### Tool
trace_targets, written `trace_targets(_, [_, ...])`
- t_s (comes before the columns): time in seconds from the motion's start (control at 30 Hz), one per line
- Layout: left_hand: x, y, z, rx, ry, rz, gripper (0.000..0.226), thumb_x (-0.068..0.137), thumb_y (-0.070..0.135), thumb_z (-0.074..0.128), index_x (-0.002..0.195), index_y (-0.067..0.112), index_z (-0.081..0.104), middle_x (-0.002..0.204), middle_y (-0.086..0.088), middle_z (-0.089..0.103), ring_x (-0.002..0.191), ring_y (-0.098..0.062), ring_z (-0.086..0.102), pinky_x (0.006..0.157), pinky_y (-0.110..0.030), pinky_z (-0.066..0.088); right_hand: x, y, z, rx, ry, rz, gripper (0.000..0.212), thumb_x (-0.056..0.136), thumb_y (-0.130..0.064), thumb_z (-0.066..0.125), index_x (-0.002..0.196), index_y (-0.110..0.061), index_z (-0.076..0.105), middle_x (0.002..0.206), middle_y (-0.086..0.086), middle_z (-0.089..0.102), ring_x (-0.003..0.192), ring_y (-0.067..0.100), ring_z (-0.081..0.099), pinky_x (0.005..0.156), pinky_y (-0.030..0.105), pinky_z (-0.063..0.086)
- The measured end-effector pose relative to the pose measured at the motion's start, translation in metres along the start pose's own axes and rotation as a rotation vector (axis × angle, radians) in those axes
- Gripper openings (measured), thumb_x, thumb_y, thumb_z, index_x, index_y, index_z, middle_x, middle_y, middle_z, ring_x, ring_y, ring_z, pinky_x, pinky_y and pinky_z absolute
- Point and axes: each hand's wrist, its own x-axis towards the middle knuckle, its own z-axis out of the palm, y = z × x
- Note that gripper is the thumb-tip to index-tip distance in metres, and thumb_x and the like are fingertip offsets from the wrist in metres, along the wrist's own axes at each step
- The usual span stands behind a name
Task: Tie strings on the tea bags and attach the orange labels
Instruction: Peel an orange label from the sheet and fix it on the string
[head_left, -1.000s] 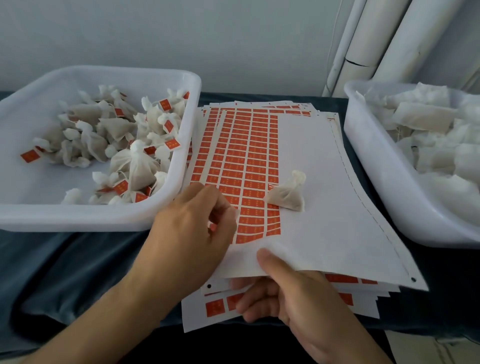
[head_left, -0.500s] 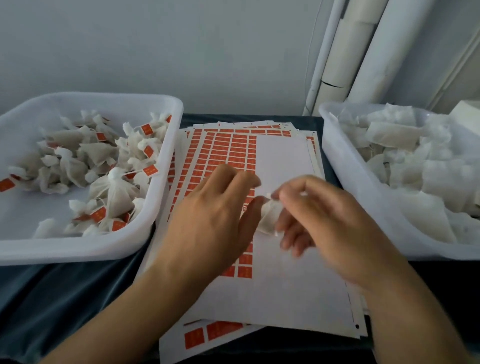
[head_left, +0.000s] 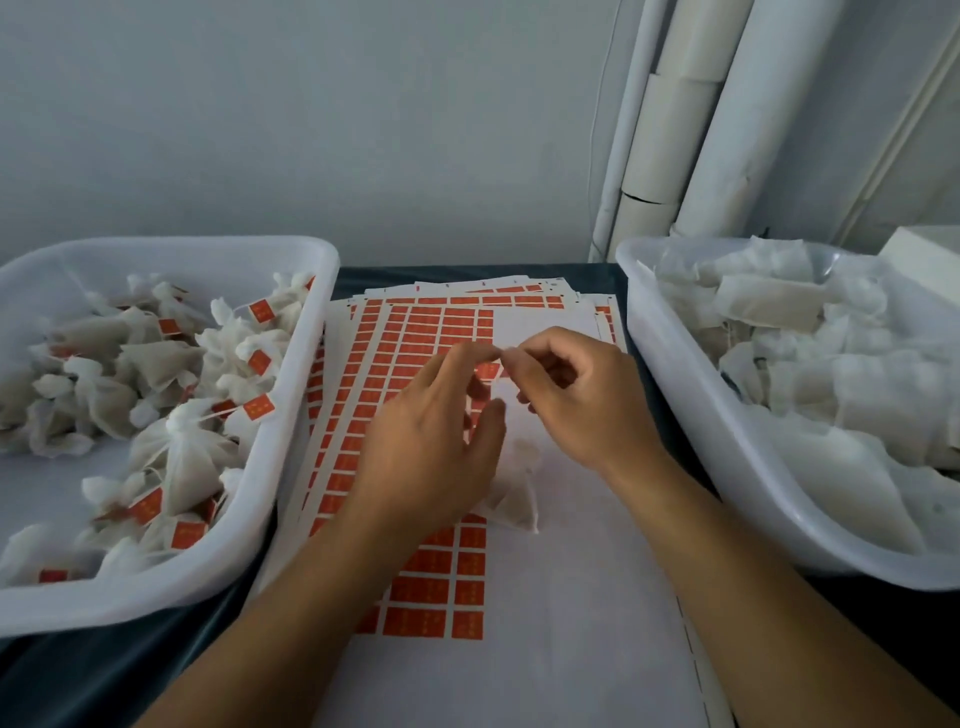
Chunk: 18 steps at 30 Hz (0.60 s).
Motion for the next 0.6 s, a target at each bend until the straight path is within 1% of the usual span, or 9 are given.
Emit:
trace_targets(0.07, [-0.006,-0.011,0.005,-0.046,-0.117,-0.076,0.033,0.102,0.049,0.043,0.134,0.055,0.036,0.108,0.028,0.059,0.081,0.002,0.065,0.065,-0.012,0.054,-0.003,0.014,0.004,0.041,0.06,0.088,0.019,0.099,-0.04,0.063,0.097,-0.023,0.071,0.09,-0.015,0.073,0.081,0.008,0.071,0.074,0.025,0.062])
trace_targets(0.1, [-0.009,-0.015,0.007,-0.05,-0.187,-0.103,0.033,0.102,0.055,0.034,0.135,0.057,0.035,0.11,0.029,0.059,0.086,0.002,0.066,0.07,-0.015,0.056,-0.004,0.02,0.006,0.069,0.082,0.129,0.017,0.099,-0.04,0.063,0.097,-0.024,0.071,0.089,-0.018,0.073,0.08,0.007,0.072,0.073,0.026,0.063])
trace_targets(0.17, [-0.013,-0.019,0.009,-0.06,-0.31,-0.12,0.051,0.094,0.069,0.017,0.138,0.055,0.038,0.118,0.031,0.053,0.099,0.002,0.061,0.083,-0.018,0.051,-0.005,0.028,0.007,0.135,0.116,0.173,0.015,0.1,-0.039,0.063,0.095,-0.026,0.07,0.088,-0.02,0.073,0.077,0.006,0.073,0.068,0.023,0.062])
trace_targets(0.2, [-0.014,-0.019,0.01,-0.08,-0.341,-0.115,0.061,0.09,0.073,0.013,0.139,0.052,0.043,0.119,0.03,0.053,0.101,0.002,0.058,0.082,-0.014,0.046,-0.005,0.029,0.006,0.159,0.128,0.183,0.015,0.1,-0.039,0.062,0.095,-0.026,0.069,0.088,-0.02,0.074,0.076,0.006,0.073,0.066,0.022,0.061])
trace_targets(0.3, [-0.013,-0.014,0.01,-0.181,-0.365,-0.156,0.072,0.088,0.075,0.012,0.124,0.04,0.062,0.109,0.025,0.066,0.092,0.003,0.062,0.073,-0.008,0.038,-0.004,0.031,0.007,0.178,0.14,0.189,0.016,0.1,-0.039,0.062,0.096,-0.025,0.069,0.09,-0.021,0.074,0.075,0.006,0.073,0.064,0.019,0.059])
trace_targets(0.4, [-0.013,-0.015,0.007,-0.269,-0.38,-0.249,0.071,0.088,0.075,0.017,0.089,0.029,0.071,0.072,0.015,0.068,0.071,0.0,0.066,0.068,-0.014,0.043,-0.005,0.031,0.009,0.166,0.136,0.183,0.017,0.1,-0.038,0.061,0.096,-0.024,0.07,0.089,-0.02,0.073,0.075,0.006,0.073,0.066,0.02,0.06])
trace_targets(0.43, [-0.013,-0.016,0.006,-0.293,-0.386,-0.262,0.071,0.09,0.074,0.019,0.078,0.024,0.068,0.067,0.009,0.067,0.066,-0.001,0.066,0.067,-0.017,0.046,-0.006,0.031,0.01,0.163,0.135,0.179,0.017,0.1,-0.038,0.061,0.096,-0.024,0.07,0.089,-0.02,0.074,0.075,0.006,0.073,0.066,0.02,0.06])
trace_targets(0.5, [-0.012,-0.018,0.004,-0.308,-0.398,-0.283,0.074,0.089,0.074,0.02,0.074,0.02,0.069,0.067,0.005,0.069,0.065,-0.004,0.067,0.069,-0.021,0.051,-0.007,0.031,0.01,0.159,0.133,0.176,0.017,0.101,-0.037,0.061,0.096,-0.024,0.07,0.088,-0.019,0.074,0.075,0.006,0.073,0.066,0.02,0.06])
trace_targets(0.6, [-0.01,-0.019,-0.003,-0.283,-0.452,-0.293,0.081,0.082,0.082,0.019,0.081,0.019,0.069,0.072,0.006,0.071,0.065,-0.002,0.067,0.067,-0.019,0.049,-0.008,0.03,0.01,0.163,0.142,0.178,0.018,0.101,-0.038,0.061,0.097,-0.024,0.07,0.088,-0.017,0.074,0.076,0.006,0.073,0.065,0.019,0.059])
